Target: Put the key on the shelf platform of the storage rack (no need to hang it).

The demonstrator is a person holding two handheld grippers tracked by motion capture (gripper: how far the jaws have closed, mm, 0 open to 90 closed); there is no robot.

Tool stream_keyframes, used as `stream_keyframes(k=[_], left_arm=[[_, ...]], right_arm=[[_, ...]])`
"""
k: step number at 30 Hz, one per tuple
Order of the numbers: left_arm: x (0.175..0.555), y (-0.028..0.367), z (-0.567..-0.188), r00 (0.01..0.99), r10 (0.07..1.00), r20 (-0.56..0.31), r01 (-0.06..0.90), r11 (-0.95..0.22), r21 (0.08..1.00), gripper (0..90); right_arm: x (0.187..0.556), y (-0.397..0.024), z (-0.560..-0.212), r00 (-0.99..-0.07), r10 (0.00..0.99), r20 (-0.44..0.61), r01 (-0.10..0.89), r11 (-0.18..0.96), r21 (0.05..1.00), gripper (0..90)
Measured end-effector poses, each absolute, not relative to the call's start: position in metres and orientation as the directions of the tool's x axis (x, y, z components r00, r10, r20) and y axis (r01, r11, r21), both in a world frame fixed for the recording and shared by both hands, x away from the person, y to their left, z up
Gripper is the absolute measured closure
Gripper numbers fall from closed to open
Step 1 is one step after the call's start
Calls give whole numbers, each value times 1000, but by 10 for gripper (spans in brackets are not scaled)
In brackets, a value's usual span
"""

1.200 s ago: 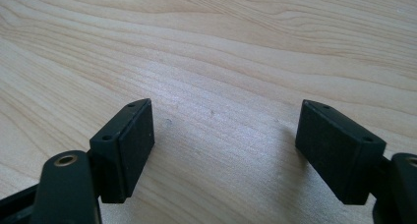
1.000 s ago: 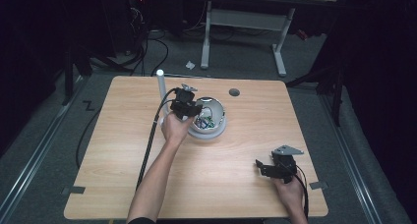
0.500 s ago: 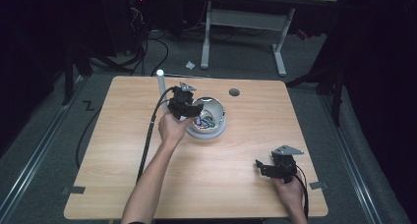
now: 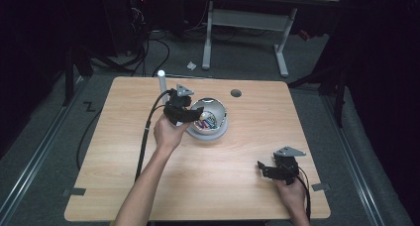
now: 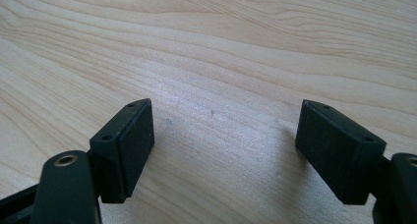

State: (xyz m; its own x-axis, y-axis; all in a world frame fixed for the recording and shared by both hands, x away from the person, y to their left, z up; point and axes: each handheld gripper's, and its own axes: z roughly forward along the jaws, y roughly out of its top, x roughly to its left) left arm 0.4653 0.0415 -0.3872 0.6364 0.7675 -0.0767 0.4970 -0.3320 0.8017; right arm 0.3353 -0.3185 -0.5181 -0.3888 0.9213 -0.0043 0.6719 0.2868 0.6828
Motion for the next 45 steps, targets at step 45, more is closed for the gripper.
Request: stream_keyframes(k=[45], left_arm=[[417, 90, -379, 625, 772, -116, 517, -297, 803, 372]], right_arm=[[335, -318, -518, -389, 921, -4, 673, 287, 682, 227]])
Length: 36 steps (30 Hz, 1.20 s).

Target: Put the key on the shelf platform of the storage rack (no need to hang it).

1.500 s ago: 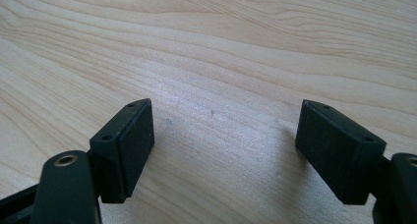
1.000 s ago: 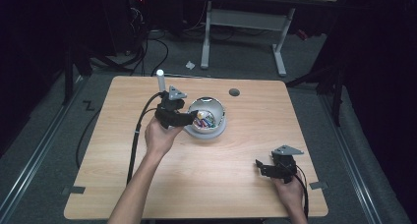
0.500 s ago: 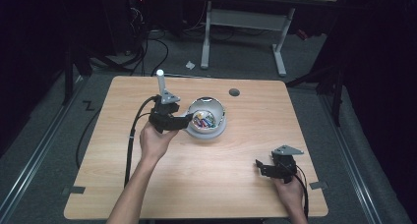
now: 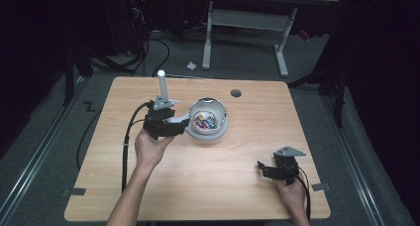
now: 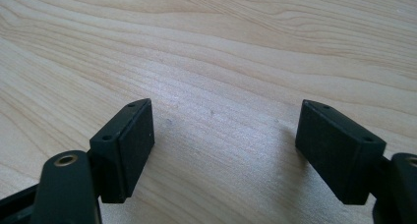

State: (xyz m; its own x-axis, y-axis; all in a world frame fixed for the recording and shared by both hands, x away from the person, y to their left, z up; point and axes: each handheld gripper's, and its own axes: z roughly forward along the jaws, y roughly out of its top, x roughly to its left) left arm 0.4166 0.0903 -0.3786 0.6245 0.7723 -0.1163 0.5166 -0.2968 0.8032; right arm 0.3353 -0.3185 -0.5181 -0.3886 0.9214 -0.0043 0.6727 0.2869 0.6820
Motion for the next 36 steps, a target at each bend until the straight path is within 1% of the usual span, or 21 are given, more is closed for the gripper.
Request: stream_keyframes(k=[11, 15, 22, 36], left_arm=[[405, 103, -384, 612, 779, -137, 523, -269, 809, 353], [401, 106, -385, 604, 788, -121, 520, -275, 809, 346], [395, 112, -389, 592, 796, -130, 522, -256, 814, 336], [383, 126, -398, 571, 804, -166, 545, -220, 809, 323]], right_arm=[[335, -318, -518, -388, 921, -4, 673, 287, 682, 227], [335, -318, -518, -389, 921, -5, 672, 288, 682, 227], [335, -318, -518, -388, 921, -5, 672, 287, 682, 227], [335, -318, -518, -389, 921, -4, 673, 287, 682, 228]])
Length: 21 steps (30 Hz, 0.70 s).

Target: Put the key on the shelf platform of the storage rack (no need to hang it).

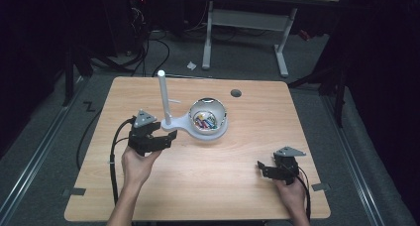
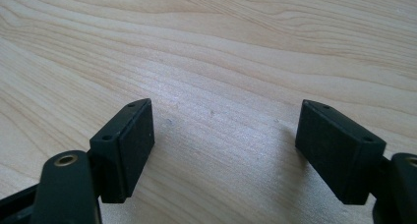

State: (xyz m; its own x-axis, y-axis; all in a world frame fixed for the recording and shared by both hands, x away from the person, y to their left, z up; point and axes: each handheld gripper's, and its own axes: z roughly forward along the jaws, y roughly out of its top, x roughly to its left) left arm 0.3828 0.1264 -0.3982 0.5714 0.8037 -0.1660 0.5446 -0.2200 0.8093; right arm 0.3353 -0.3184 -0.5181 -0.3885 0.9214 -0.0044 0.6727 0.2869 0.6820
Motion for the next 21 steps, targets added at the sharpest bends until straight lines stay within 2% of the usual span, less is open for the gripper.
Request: stream_keyframes(k=[21], left_arm=[[371, 135, -412, 550, 810, -201, 561, -181, 808, 322]], right_arm=[[335, -318, -518, -389, 921, -5, 672, 287, 682, 228]])
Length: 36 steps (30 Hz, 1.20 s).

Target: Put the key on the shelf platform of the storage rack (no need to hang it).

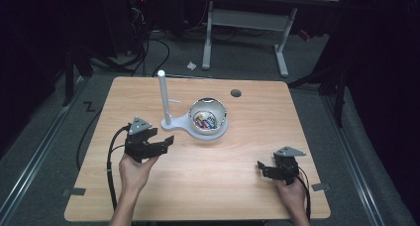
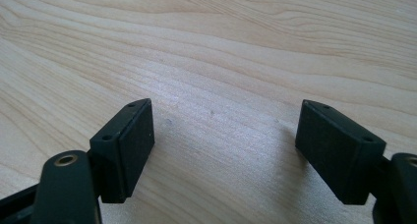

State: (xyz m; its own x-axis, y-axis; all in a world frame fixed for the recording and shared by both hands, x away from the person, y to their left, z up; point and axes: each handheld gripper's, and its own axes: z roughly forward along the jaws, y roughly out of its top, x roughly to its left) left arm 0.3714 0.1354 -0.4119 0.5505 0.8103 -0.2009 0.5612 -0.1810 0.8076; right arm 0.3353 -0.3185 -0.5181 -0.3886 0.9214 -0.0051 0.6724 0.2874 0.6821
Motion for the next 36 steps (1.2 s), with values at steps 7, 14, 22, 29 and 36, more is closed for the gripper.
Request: stream_keyframes(k=[7, 14, 22, 29, 36], left_arm=[[369, 139, -420, 540, 812, -222, 578, -166, 799, 322], [367, 143, -426, 525, 817, -238, 592, -150, 792, 322], [366, 146, -433, 514, 822, -245, 602, -143, 785, 322], [365, 148, -439, 504, 826, -251, 613, -137, 778, 322], [365, 149, -448, 488, 834, -256, 630, -134, 765, 322]], right_arm=[[335, -318, -518, -389, 921, -5, 673, 287, 682, 227], [335, -318, -518, -388, 921, -5, 673, 287, 682, 227], [335, -318, -518, -388, 921, -4, 673, 287, 682, 228], [336, -319, -518, -391, 920, -9, 669, 291, 684, 228], [336, -319, -518, -391, 920, -8, 670, 290, 683, 228]])
